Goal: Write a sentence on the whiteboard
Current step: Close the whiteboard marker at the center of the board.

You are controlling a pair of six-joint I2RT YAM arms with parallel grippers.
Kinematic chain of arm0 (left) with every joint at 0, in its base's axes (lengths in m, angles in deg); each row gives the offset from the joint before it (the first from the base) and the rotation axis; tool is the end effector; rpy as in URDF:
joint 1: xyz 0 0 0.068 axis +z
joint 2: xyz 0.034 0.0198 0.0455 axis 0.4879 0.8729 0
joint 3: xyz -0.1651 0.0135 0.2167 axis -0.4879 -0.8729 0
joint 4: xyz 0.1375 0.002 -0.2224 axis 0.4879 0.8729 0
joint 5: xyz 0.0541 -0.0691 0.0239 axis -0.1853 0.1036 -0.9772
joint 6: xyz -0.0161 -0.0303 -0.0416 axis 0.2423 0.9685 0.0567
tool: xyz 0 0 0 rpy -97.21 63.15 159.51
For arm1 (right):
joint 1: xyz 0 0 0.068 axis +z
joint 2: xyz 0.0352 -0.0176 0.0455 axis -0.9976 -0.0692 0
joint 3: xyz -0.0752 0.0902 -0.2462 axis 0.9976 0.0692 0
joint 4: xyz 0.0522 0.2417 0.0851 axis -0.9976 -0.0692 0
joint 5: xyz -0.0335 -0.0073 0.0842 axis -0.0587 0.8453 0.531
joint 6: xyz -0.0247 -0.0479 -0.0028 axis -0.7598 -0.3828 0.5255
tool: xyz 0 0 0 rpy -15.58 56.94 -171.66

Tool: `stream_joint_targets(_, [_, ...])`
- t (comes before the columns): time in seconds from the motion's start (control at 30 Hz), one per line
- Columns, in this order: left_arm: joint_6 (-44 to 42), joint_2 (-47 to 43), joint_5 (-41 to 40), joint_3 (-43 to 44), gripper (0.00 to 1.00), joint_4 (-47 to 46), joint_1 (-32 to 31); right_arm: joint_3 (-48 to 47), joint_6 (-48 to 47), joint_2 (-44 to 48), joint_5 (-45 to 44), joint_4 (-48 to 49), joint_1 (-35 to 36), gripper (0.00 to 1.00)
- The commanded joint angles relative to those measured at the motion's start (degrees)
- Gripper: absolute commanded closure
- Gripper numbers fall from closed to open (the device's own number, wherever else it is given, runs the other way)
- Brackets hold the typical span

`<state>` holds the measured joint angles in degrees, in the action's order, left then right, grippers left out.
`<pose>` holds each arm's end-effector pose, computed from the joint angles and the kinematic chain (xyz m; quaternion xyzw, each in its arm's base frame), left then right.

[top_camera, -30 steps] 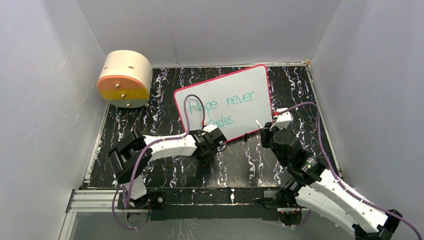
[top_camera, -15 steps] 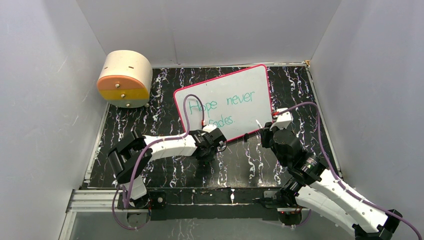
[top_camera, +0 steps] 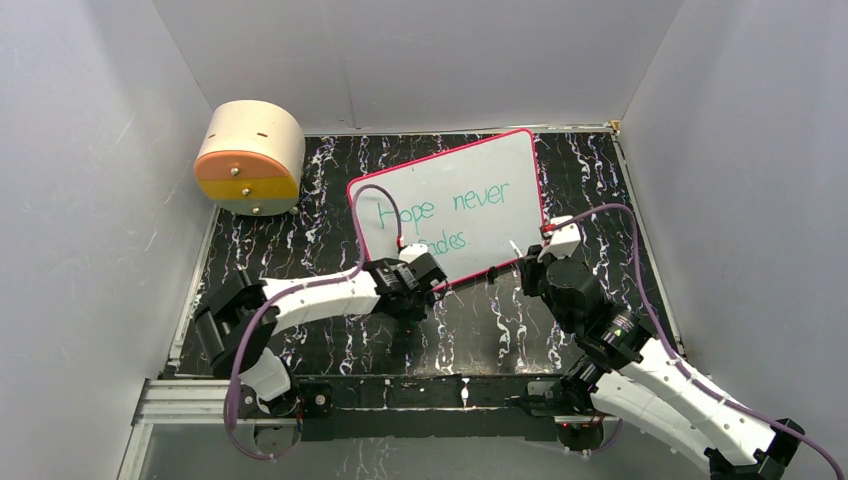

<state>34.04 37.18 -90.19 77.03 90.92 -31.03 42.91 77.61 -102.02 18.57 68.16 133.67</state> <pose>0.1640 -0.2673 0.1860 0.0640 0.9623 -0.1092 0.2407 0.1091 0.0907 0.2911 -0.0509 0.7954 0.0988 0.5958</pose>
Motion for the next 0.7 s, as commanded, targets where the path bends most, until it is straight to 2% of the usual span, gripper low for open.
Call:
stream_joint_targets(0.0, [0.4,-8.0,-2.6,-0.4,1.0,1.4,-0.3,0.0,-1.9,-0.3,2.2,4.7,-0.1,1.0])
stream_joint_targets(0.3, [0.8,-19.1,-6.8,0.4,1.0,0.3,-0.2,0.8,-4.7,-2.1,8.9,10.9,-0.1,1.0])
stream_joint_targets(0.47, [0.3,-23.9,-13.0,1.5,1.0,-2.4,0.1,1.6,-6.2,-3.0,12.8,16.0,-0.2,1.0])
stream_joint_targets(0.67, [-1.3,-26.6,-16.7,2.2,1.0,-8.9,3.9,3.2,-8.1,-4.9,16.3,23.9,-0.1,1.0])
